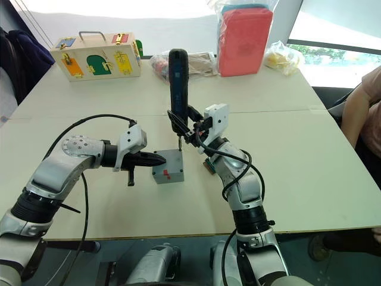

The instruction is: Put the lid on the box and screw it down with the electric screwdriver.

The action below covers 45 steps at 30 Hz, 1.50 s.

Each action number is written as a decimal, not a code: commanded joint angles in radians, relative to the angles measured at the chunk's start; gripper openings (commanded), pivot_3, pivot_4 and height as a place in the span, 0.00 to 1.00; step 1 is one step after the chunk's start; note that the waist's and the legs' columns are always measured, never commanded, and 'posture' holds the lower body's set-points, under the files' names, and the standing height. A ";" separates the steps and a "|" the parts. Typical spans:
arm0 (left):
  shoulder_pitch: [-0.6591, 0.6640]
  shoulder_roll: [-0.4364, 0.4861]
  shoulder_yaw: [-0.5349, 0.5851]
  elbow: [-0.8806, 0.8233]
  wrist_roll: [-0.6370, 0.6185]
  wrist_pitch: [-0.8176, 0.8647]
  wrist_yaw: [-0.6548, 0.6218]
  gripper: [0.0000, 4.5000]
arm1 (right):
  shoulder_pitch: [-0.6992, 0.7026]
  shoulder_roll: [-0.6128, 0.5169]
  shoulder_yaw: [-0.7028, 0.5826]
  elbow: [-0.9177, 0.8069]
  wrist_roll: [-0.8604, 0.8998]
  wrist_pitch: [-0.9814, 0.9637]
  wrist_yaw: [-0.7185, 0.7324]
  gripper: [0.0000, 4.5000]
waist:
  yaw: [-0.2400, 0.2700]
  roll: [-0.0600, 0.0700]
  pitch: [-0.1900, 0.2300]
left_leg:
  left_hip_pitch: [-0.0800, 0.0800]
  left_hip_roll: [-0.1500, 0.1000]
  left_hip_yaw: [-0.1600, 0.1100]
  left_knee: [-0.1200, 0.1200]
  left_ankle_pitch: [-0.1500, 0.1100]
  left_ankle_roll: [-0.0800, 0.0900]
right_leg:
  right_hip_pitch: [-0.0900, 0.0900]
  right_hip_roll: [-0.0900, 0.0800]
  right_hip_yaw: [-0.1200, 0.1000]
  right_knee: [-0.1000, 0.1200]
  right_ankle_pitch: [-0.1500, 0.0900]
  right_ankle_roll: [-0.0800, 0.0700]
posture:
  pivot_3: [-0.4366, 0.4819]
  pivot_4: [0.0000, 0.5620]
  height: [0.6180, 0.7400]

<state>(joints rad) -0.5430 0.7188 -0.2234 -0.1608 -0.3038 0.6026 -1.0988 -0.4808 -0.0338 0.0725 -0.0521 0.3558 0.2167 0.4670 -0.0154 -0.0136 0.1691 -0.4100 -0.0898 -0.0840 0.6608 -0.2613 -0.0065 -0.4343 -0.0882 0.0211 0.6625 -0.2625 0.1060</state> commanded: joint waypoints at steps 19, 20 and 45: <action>0.054 0.016 -0.032 -0.013 0.035 0.003 -0.010 0.00 | 0.143 -0.104 0.142 -0.006 -0.102 0.035 0.081 0.42 | -0.002 0.004 -0.012 | 0.026 0.001 0.000 -0.015 -0.004 0.007 | 0.025 0.001 0.001 -0.014 -0.001 0.000 | 0.48 0.27 1.00; 0.053 0.016 -0.033 -0.011 0.036 0.002 -0.011 0.00 | 0.142 -0.103 0.142 0.001 -0.103 0.039 0.074 0.42 | -0.002 0.004 -0.013 | 0.030 0.002 0.000 -0.016 -0.005 0.007 | 0.028 0.001 0.000 -0.015 -0.001 0.000 | 0.48 0.27 1.00; 0.111 -0.006 -0.031 -0.045 0.030 0.009 0.033 0.00 | 0.141 -0.079 0.103 -0.012 -0.047 0.106 0.055 0.42 | 0.000 0.005 -0.032 | 0.037 0.002 0.000 -0.021 -0.006 0.008 | 0.031 0.001 0.002 -0.017 -0.003 0.000 | 0.48 0.27 1.00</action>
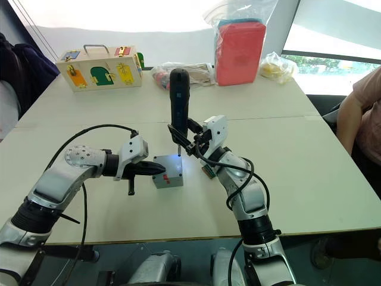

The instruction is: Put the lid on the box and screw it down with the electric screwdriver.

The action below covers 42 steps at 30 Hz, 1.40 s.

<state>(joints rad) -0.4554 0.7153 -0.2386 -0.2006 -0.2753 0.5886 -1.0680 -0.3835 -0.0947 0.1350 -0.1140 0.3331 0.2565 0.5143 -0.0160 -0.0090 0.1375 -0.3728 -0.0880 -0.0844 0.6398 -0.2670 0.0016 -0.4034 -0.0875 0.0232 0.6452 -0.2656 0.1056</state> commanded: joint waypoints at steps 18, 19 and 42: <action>0.008 -0.039 0.101 0.013 -0.111 0.054 -0.005 0.00 | -0.395 -0.191 -0.338 -0.229 0.418 0.665 -0.210 0.42 | 0.002 0.003 0.006 | -0.018 0.000 -0.001 -0.002 0.002 -0.003 | -0.015 -0.002 0.000 0.002 0.000 -0.001 | 0.48 0.27 1.00; -0.010 -0.048 0.127 0.009 -0.143 0.075 -0.002 0.00 | -0.437 -0.215 -0.383 -0.207 0.454 0.715 -0.230 0.42 | 0.003 0.003 0.007 | -0.020 0.000 -0.001 -0.002 0.002 -0.003 | -0.017 -0.002 0.000 0.002 0.001 -0.001 | 0.48 0.27 1.00; 0.003 0.071 0.027 -0.230 -0.155 0.069 -0.062 0.00 | -0.608 -0.818 0.062 0.522 0.552 1.358 -0.110 0.42 | 0.002 0.008 0.031 | -0.036 -0.001 0.005 0.010 0.000 0.002 | -0.027 -0.007 -0.001 0.000 0.002 -0.001 | 0.48 0.27 1.00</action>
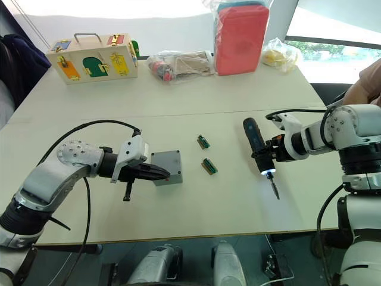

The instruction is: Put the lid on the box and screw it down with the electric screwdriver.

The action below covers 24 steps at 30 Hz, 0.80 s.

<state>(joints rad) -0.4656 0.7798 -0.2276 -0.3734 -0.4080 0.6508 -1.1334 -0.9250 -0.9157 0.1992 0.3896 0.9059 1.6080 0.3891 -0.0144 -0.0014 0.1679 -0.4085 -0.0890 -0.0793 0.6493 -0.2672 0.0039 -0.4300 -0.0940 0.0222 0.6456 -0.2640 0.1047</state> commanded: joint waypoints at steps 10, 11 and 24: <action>0.031 0.004 0.131 -0.017 -0.080 0.052 0.067 0.00 | -0.070 0.056 0.013 0.024 -0.188 0.006 0.052 0.84 | 0.003 -0.001 0.001 | 0.000 -0.001 -0.001 0.001 0.000 0.000 | 0.000 0.000 -0.001 0.001 0.000 0.000 | 0.48 0.27 1.00; 0.031 0.006 0.145 -0.013 -0.090 0.059 0.069 0.00 | -0.067 0.056 0.010 0.014 -0.196 0.006 0.056 0.90 | 0.002 -0.001 0.001 | 0.000 -0.001 -0.002 0.001 0.000 0.000 | 0.001 0.000 -0.002 0.001 0.000 0.000 | 0.48 0.27 1.00; 0.025 0.056 0.321 0.294 0.002 -0.020 0.200 0.00 | -0.073 0.098 -0.180 -0.415 -0.232 -0.258 0.141 1.00 | 0.001 -0.003 0.001 | 0.000 0.000 -0.002 0.000 0.002 -0.004 | -0.002 0.002 -0.003 0.002 0.000 0.000 | 0.48 0.27 1.00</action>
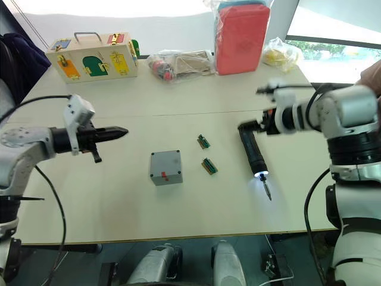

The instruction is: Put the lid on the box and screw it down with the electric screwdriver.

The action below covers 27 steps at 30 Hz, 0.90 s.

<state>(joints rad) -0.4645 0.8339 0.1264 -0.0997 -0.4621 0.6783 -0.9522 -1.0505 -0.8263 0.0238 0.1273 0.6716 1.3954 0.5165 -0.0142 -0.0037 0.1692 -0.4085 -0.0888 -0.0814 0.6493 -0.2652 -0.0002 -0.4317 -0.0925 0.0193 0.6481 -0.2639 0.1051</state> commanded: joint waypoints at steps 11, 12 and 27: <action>0.084 -0.076 -0.173 -0.094 0.065 0.024 0.043 0.00 | 0.508 0.062 0.208 -0.713 -0.036 -0.274 0.084 1.00 | 0.003 -0.004 0.001 | -0.001 -0.002 -0.002 0.004 -0.001 0.002 | 0.002 -0.003 0.000 0.000 0.001 0.002 | 0.48 0.27 1.00; 0.087 -0.078 -0.186 -0.101 0.070 0.026 0.042 0.00 | 0.516 0.085 0.215 -0.714 -0.042 -0.274 0.073 1.00 | 0.001 -0.004 0.001 | -0.001 -0.002 -0.002 0.004 -0.001 0.002 | 0.002 -0.003 0.000 0.001 0.001 0.002 | 0.48 0.27 1.00; 0.065 -0.108 -0.288 -0.077 0.139 -0.031 0.030 0.00 | 0.505 0.329 0.276 -0.623 -0.072 -0.169 0.000 1.00 | 0.004 -0.005 0.000 | 0.000 -0.002 -0.003 0.003 0.000 -0.001 | 0.002 -0.002 0.000 0.001 0.001 0.001 | 0.48 0.27 1.00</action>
<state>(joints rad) -0.3807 0.7282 -0.1553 -0.1688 -0.3379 0.6789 -0.9154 -0.5225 -0.5214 0.3357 -0.4753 0.5742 1.2056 0.5202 -0.0103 -0.0085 0.1691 -0.4088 -0.0906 -0.0845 0.6526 -0.2649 -0.0007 -0.4299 -0.0944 0.0190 0.6494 -0.2628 0.1064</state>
